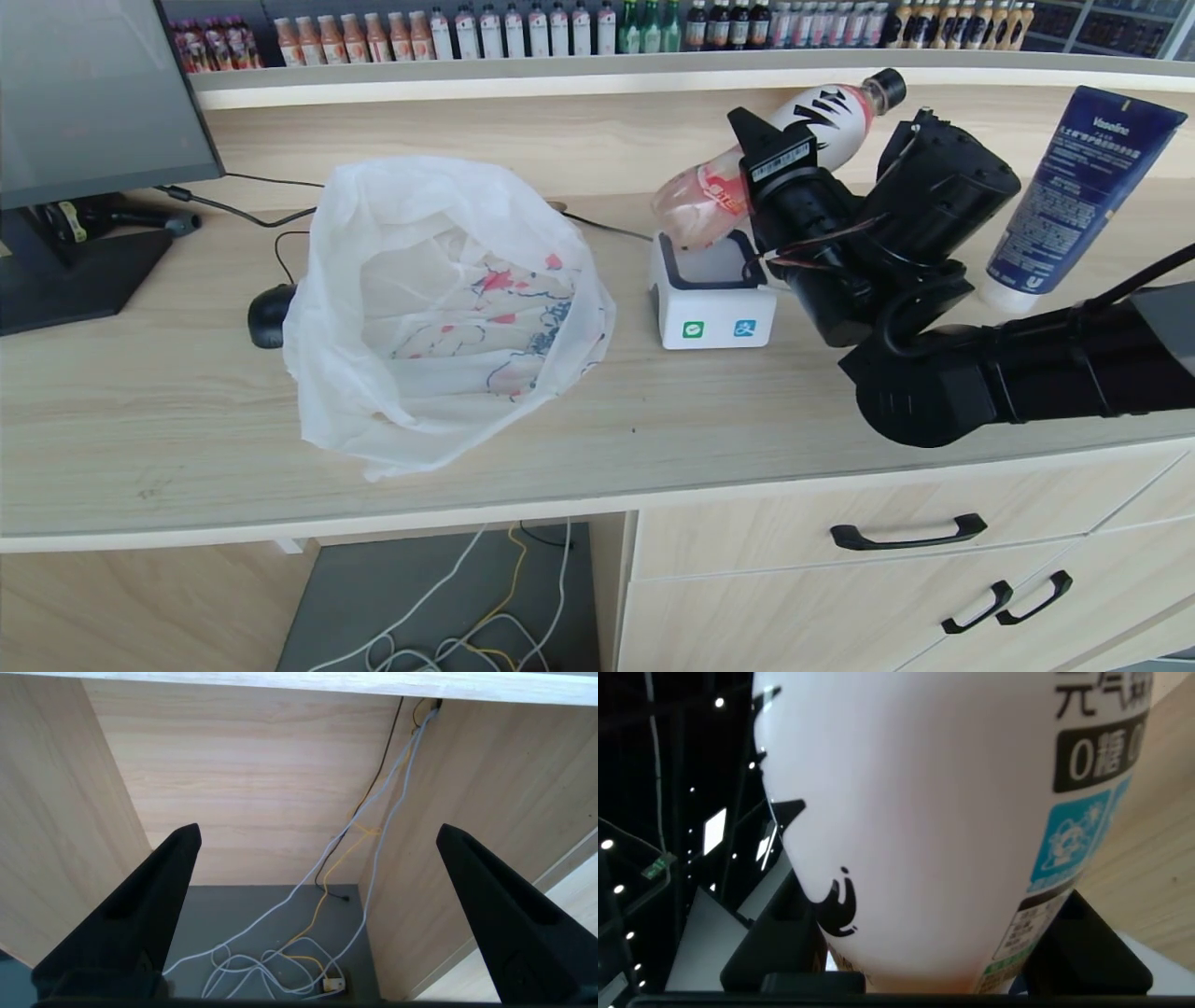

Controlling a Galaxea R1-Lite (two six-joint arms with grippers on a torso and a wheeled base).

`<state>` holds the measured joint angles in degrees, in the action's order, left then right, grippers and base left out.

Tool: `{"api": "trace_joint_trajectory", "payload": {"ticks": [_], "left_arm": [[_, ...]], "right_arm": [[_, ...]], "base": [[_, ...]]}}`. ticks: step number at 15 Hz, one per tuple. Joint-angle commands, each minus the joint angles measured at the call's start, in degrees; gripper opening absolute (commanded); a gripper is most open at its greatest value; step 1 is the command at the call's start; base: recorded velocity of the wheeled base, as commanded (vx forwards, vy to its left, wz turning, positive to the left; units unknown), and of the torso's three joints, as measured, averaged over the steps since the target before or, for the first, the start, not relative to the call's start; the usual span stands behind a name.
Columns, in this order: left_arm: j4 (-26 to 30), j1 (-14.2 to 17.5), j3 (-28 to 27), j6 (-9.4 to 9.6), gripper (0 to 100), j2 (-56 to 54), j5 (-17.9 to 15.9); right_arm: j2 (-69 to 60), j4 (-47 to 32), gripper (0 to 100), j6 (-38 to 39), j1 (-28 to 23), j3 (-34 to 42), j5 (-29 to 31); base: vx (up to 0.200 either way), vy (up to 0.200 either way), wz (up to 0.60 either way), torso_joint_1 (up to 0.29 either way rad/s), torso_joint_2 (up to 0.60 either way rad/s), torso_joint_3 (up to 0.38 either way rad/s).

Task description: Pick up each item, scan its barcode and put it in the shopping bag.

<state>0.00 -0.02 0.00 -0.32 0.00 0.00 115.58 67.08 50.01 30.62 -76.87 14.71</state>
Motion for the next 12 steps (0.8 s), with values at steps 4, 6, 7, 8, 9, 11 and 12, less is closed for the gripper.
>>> {"api": "trace_joint_trajectory", "payload": {"ticks": [4, 6, 7, 8, 9, 11, 12], "left_arm": [[0.0, 0.0, 0.0, -0.03, 100, 0.0, 0.0], [0.0, -0.1, 0.0, -0.03, 100, 0.0, 0.0], [0.1, 0.0, 0.0, -0.03, 100, 0.0, 0.0], [0.0, 0.0, 0.0, -0.03, 100, 0.0, 0.0], [0.0, 0.0, 0.0, -0.03, 100, 0.0, 0.0], [0.0, 0.0, 0.0, -0.03, 100, 0.0, 0.0], [0.0, 0.0, 0.0, -0.03, 100, 0.0, 0.0]], "right_arm": [[1.6, 0.1, 0, 0.4, -0.2, -0.3, 0.0], [1.8, 0.1, 0, 1.5, -0.2, -0.2, 0.0], [1.8, 0.1, 0, 1.5, -0.2, -0.1, 0.0], [1.8, 0.1, 0, 1.5, -0.2, -0.1, 0.0], [2.1, 0.1, 0, 1.5, -0.2, -0.3, 0.0], [2.2, 0.1, 0, 1.5, -0.2, -0.4, -0.1], [2.3, 0.1, 0, 1.6, -0.7, -0.3, -0.1]], "base": [[0.0, 0.0, 0.0, 0.0, 0.0, 0.0], [0.0, 0.0, 0.0, 0.0, 0.0, 0.0], [0.0, 0.0, 0.0, 0.0, 0.0, 0.0], [0.0, 0.0, 0.0, 0.0, 0.0, 0.0], [0.0, 0.0, 0.0, 0.0, 0.0, 0.0], [0.0, 0.0, 0.0, 0.0, 0.0, 0.0], [0.0, 0.0, 0.0, 0.0, 0.0, 0.0]]}}
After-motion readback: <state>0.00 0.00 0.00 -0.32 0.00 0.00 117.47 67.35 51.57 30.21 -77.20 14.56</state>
